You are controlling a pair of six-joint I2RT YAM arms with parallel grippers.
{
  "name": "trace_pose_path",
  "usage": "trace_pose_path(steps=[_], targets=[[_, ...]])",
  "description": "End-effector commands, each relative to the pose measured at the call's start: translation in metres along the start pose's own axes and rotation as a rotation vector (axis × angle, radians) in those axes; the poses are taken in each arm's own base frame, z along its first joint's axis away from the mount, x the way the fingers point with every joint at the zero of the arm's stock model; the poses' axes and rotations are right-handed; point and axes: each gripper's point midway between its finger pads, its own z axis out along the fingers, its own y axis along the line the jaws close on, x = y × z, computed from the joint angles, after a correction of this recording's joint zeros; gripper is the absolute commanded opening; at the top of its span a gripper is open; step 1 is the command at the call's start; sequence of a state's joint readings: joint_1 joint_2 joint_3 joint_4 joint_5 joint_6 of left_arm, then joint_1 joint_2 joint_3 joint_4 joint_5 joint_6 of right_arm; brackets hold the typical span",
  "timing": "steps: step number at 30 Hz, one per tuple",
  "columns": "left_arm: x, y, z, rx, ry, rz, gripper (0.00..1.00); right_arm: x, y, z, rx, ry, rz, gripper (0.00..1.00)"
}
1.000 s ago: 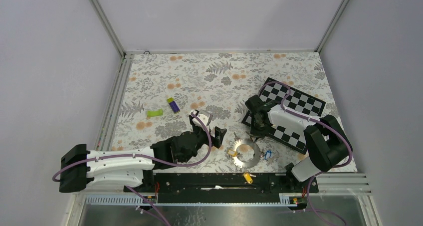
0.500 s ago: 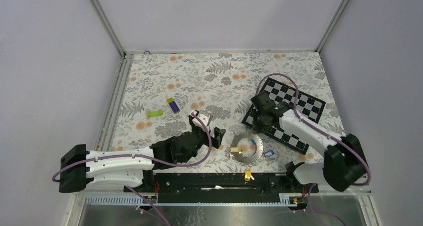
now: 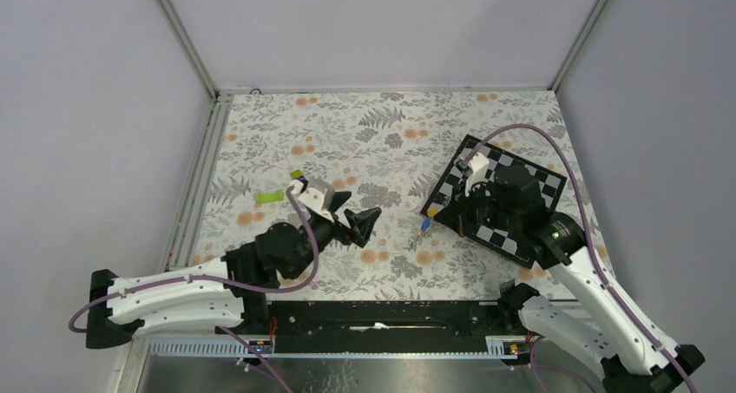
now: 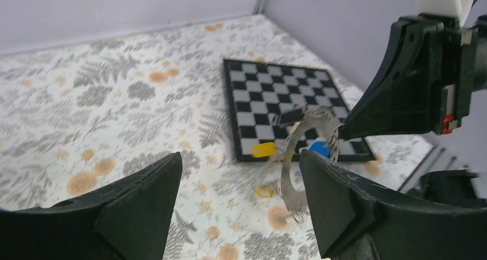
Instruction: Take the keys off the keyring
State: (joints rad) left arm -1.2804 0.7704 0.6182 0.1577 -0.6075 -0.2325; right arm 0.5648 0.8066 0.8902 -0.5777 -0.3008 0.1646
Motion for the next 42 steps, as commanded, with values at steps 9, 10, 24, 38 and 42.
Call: trace_pose_path(steps=[9, 10, 24, 38, 42], targets=[[-0.090, -0.073, -0.041, 0.458, -0.164, 0.018, 0.81, -0.031, 0.143, -0.110, -0.814, -0.173, -0.503, 0.00], [-0.091, -0.080, -0.045, 0.506, -0.167, 0.025, 0.81, -0.031, 0.148, -0.117, -0.848, -0.170, -0.508, 0.00], [-0.084, -0.137, -0.043, 0.693, -0.145, 0.068, 0.87, -0.061, 0.166, -0.149, -0.849, -0.274, -0.504, 0.00], [-0.097, -0.178, -0.038, 0.649, -0.268, 0.160, 0.88, -0.074, 0.166, -0.160, -0.775, -0.326, -0.500, 0.00], [-0.094, -0.184, -0.031, 0.644, -0.272, 0.189, 0.88, -0.070, 0.173, -0.168, -0.833, -0.309, -0.494, 0.00]])
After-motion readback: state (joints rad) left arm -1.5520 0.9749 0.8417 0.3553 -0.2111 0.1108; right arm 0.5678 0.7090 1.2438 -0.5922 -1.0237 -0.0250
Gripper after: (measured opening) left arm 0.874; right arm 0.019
